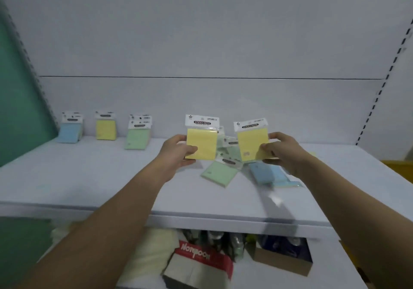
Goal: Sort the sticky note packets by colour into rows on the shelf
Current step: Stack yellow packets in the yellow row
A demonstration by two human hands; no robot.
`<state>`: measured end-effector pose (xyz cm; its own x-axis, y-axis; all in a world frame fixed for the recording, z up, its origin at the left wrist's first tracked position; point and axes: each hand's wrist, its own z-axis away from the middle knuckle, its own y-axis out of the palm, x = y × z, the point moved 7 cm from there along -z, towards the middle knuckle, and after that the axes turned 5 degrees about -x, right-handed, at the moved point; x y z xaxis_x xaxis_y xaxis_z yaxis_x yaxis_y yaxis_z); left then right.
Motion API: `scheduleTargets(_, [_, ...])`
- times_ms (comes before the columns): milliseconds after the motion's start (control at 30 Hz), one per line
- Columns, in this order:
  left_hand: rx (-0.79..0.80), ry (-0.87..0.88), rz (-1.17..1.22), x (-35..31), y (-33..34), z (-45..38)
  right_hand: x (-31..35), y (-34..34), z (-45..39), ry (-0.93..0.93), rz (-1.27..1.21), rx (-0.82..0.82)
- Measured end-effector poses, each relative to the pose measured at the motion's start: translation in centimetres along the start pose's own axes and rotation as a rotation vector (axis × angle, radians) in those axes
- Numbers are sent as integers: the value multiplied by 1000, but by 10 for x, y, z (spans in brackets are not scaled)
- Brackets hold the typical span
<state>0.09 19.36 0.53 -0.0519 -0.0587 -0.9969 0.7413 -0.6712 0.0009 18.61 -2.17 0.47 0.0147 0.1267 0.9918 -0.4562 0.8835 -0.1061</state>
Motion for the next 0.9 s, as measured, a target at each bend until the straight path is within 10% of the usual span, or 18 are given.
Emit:
scheduleTargets(467, [-207,20,194,21,-226,124,-14,211,140,-58,-108,221])
scheduleTargets(900, [-367,-4,23,39,-330,-5,4,363,38,-64,-109,257])
